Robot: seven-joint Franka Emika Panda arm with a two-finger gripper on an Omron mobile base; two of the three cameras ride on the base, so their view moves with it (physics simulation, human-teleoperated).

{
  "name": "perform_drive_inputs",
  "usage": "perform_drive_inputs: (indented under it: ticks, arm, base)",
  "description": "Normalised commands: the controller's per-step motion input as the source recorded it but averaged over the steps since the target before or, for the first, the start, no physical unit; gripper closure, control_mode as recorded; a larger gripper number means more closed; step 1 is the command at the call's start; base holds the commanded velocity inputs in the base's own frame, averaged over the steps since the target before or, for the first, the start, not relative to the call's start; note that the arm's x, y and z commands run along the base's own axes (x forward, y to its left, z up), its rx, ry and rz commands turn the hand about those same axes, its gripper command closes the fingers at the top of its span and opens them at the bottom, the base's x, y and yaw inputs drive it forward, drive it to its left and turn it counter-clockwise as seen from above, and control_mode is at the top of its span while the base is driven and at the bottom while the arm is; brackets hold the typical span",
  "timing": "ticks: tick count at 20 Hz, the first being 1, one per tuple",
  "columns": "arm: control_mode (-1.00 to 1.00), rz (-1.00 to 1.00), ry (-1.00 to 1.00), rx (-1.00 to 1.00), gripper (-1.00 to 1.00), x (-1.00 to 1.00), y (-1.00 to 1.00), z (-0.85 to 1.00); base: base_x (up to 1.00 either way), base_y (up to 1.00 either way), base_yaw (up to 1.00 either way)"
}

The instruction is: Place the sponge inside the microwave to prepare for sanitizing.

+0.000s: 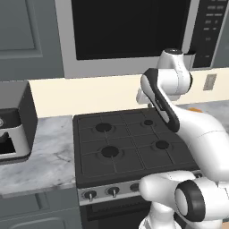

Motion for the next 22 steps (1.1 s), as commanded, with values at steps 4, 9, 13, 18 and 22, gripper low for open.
perform_drive_inputs:
  ticks: [4, 9, 13, 18, 22]
  arm:
    - [-1.00, 0.00, -0.06, 0.00, -1.00, -0.11, 0.00, 0.01]
    - [-1.00, 0.00, -0.21, 0.00, -1.00, -0.42, -0.11, 0.38]
    - [-1.00, 0.00, -0.15, 0.00, -1.00, -0.36, -0.12, 0.43]
    - [-1.00, -0.01, -0.09, 0.00, -1.00, -0.31, -0.26, 0.53]
    - [-1.00, -0.01, -0.05, -0.03, -1.00, -0.37, -0.27, 0.65]
  base:
    - [0.00, 0.00, 0.00]
    - [0.00, 0.00, 0.00]
    - [0.00, 0.00, 0.00]
    - [0.00, 0.00, 0.00]
    - [0.00, 0.00, 0.00]
